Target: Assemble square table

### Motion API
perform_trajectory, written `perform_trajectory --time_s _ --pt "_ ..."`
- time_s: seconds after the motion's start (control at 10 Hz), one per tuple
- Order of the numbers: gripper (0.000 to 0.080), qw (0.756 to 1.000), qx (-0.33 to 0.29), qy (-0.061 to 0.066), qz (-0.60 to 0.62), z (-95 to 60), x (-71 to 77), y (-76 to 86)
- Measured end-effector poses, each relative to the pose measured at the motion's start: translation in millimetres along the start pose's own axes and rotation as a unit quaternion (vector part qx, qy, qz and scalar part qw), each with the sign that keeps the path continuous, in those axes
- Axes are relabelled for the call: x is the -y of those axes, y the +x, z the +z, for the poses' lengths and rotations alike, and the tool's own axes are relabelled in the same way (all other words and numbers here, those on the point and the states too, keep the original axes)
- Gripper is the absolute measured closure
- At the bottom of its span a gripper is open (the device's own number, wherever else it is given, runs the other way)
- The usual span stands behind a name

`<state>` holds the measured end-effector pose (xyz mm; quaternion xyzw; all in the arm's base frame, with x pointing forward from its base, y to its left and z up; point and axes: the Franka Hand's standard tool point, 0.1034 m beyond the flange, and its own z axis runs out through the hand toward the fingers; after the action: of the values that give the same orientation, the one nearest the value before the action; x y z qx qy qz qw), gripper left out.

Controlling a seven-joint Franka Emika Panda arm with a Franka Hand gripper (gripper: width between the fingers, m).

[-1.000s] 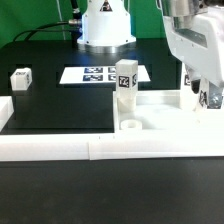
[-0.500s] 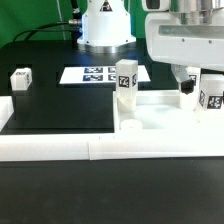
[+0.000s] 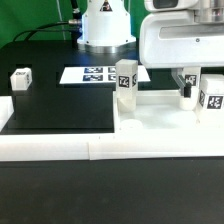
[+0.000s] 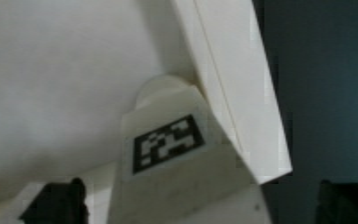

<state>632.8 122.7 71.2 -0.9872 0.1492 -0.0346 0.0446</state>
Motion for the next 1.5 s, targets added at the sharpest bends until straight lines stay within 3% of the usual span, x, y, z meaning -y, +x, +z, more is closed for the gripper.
perform_trajectory --time_s 0.1,0.2,0.3,0.4,0.7,0.9,1.2,1.4,1.5 --pt "0.0237 1.0 0.0 0.0 0.003 0.0 -1.1 0.6" --pt "0.0385 1.0 0.0 0.0 0.021 0.1 -1.1 0.5" --pt "0.0385 1.0 0.001 -0.001 0.023 0.4 -1.8 0.3" --pt "0.0507 0.999 0.001 -0.002 0.048 0.8 -3.8 0.5" --pt "0.0507 0.981 0.001 -0.003 0.196 1.4 -5.6 1.1" --pt "0.0507 0.927 0.014 -0.011 0.374 2.2 -5.2 1.2" --pt "0.0507 0.803 0.035 0.009 0.595 2.9 -7.9 2.2" --pt "0.0507 0.808 0.033 0.011 0.588 3.3 -7.6 1.6" --pt "0.0347 0.833 0.028 0.011 0.552 3.9 -6.1 1.1"
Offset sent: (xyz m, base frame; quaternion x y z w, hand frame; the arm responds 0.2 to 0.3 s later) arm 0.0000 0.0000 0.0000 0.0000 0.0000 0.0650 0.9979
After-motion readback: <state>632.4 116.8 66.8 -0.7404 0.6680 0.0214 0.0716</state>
